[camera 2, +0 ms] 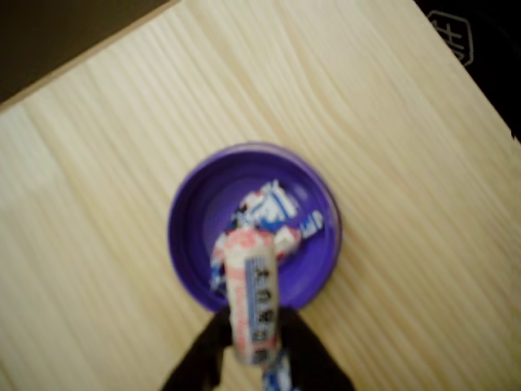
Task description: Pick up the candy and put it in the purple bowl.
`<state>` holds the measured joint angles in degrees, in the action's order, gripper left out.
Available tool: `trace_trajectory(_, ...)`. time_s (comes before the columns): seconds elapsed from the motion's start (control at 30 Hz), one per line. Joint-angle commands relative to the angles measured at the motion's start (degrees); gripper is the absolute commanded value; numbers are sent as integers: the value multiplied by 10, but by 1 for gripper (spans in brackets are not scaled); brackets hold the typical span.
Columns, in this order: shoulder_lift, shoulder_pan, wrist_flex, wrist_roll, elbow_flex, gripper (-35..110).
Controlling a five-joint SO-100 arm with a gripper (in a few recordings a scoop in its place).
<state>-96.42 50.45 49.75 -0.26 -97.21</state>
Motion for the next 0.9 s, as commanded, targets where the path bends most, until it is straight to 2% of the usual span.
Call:
trace_trajectory(0.0,0,31,1,11,102,0)
trace_trajectory(0.2,76,46,-2,33,143,4)
trace_trajectory(0.67,88,35,-36,25,103,15)
trace_trajectory(0.87,74,18,-29,19,99,11)
